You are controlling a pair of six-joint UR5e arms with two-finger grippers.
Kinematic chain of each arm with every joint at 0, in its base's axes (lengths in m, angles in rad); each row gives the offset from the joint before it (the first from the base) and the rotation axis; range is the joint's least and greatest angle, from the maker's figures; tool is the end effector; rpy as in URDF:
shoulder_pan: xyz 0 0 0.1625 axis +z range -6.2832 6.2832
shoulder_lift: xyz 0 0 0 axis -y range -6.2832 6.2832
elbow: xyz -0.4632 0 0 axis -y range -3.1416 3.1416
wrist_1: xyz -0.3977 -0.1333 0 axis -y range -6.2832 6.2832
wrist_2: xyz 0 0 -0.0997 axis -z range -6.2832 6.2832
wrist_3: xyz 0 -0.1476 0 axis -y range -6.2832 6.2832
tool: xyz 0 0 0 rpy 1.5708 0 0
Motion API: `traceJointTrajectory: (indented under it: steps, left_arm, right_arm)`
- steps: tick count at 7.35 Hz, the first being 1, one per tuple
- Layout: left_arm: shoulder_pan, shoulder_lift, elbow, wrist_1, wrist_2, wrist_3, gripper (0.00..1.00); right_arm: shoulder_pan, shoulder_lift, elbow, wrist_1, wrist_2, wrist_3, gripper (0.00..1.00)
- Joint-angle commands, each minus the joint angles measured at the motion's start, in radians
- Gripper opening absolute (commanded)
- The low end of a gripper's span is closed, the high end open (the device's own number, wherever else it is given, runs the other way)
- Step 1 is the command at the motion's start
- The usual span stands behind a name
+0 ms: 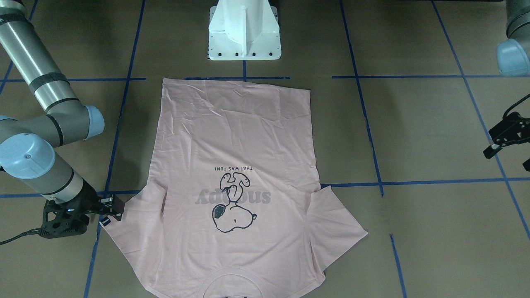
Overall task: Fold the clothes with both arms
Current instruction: 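Grasp the sleeve nearest the right gripper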
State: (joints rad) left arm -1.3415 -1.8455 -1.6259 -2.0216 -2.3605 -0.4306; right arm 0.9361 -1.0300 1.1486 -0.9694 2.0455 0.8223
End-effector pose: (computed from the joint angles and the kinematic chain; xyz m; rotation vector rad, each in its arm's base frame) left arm 0.1191 -0.6354 0.4832 0.4548 0.9439 0.1254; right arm -0.4183 -0.6791 0.5455 0.2245 -0.8078 0.0056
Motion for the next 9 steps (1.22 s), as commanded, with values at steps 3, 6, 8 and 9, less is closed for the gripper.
traceJointTrajectory:
  steps: [3, 6, 8, 9]
  left_arm:
    - [-0.001, 0.002, 0.0, -0.002, 0.0, 0.001, 1.0]
    - [-0.001, 0.003, 0.0, -0.002, 0.0, 0.003, 0.99]
    - [-0.001, 0.005, 0.006, -0.002, 0.0, 0.013, 0.98]
    - [-0.001, 0.005, 0.008, -0.002, 0.0, 0.015, 0.98]
  right_arm:
    - [0.0, 0.002, -0.004, -0.002, -0.001, 0.0, 0.07]
    - [0.009, 0.027, 0.002, 0.003, 0.001, 0.004, 0.0]
    - [0.013, 0.063, 0.049, 0.005, 0.025, 0.012, 0.0]
    - [0.009, 0.1, 0.065, 0.005, 0.054, 0.011, 0.0]
